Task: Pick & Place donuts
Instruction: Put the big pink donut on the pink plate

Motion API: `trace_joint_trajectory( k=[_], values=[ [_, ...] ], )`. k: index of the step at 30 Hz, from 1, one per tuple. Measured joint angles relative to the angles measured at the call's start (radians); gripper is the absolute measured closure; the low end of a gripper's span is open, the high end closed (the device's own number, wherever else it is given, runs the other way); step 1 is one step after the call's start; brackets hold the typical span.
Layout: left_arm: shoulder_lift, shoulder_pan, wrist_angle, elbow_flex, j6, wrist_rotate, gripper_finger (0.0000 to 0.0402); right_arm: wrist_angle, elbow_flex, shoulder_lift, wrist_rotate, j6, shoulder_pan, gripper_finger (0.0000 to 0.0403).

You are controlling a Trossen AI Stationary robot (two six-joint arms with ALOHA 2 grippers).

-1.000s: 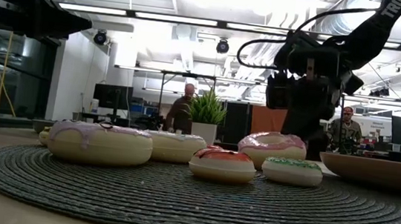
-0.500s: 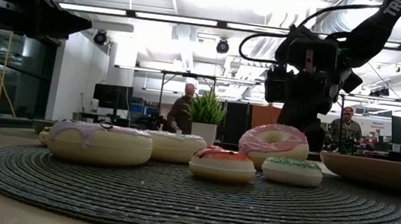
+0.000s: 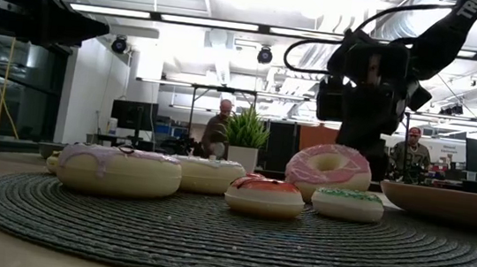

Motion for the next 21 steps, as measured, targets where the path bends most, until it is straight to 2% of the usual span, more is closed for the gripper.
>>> trace_joint_trajectory(
  k=[6, 16, 21],
  values=[
    [0.000, 0.000, 0.000, 0.000, 0.000, 0.000, 0.0401, 0.000, 0.000, 0.000, 0.003, -0.016, 0.004, 0.0313],
    [0.000, 0.000, 0.000, 0.000, 0.000, 0.000, 0.0401, 0.003, 0.000, -0.001, 0.029, -0.009, 0.016, 0.0227],
    [0.000, 0.000, 0.000, 0.000, 0.000, 0.000, 0.0401, 0.022, 0.000, -0.001, 0.037, -0.013, 0.029, 0.0199]
  ],
)
